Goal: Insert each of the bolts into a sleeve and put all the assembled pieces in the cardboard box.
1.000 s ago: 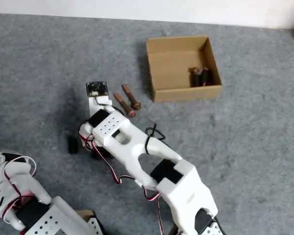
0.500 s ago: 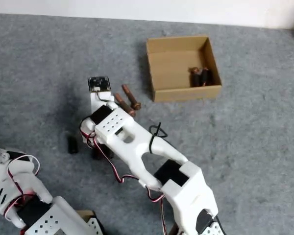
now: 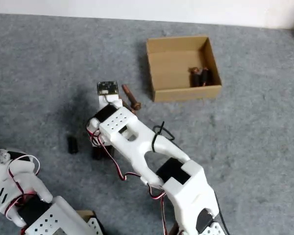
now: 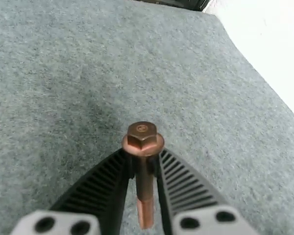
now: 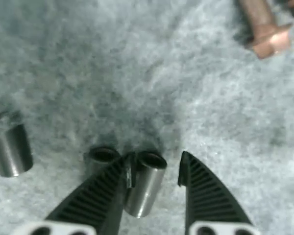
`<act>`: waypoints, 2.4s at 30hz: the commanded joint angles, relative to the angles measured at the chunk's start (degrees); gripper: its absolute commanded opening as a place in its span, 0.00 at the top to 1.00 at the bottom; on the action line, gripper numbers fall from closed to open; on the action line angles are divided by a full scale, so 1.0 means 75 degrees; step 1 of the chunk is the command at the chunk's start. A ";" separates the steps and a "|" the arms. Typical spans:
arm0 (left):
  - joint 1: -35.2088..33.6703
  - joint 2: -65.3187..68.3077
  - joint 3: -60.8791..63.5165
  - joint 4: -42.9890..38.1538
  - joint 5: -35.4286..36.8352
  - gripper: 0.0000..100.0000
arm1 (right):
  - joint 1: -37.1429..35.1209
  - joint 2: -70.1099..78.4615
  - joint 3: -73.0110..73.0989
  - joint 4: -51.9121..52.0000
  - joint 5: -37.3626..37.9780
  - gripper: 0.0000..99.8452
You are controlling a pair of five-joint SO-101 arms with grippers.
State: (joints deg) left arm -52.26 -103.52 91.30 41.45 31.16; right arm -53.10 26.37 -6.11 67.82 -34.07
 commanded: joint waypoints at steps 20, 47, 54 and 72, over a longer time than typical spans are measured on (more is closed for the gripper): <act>0.0182 -0.0123 -0.0041 -0.0270 0.0012 0.99 | -0.0779 -0.0428 0.0088 -0.0029 -0.0070 0.86; 0.3218 -0.0123 0.0275 -0.0281 -0.1969 0.99 | 0.1084 -0.2561 0.1295 -0.0580 0.1782 0.99; 0.5421 -0.0123 -0.0920 -0.0410 -0.2251 0.99 | 0.1530 -0.5632 0.2174 -0.0428 0.2778 0.99; 0.7684 0.4542 -0.5351 0.0105 -0.2274 0.99 | 0.1823 -1.4318 0.8082 -0.2549 0.6517 0.99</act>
State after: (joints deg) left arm 3.65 -83.56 58.24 42.33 14.90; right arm -40.18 -72.09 48.92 53.49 11.74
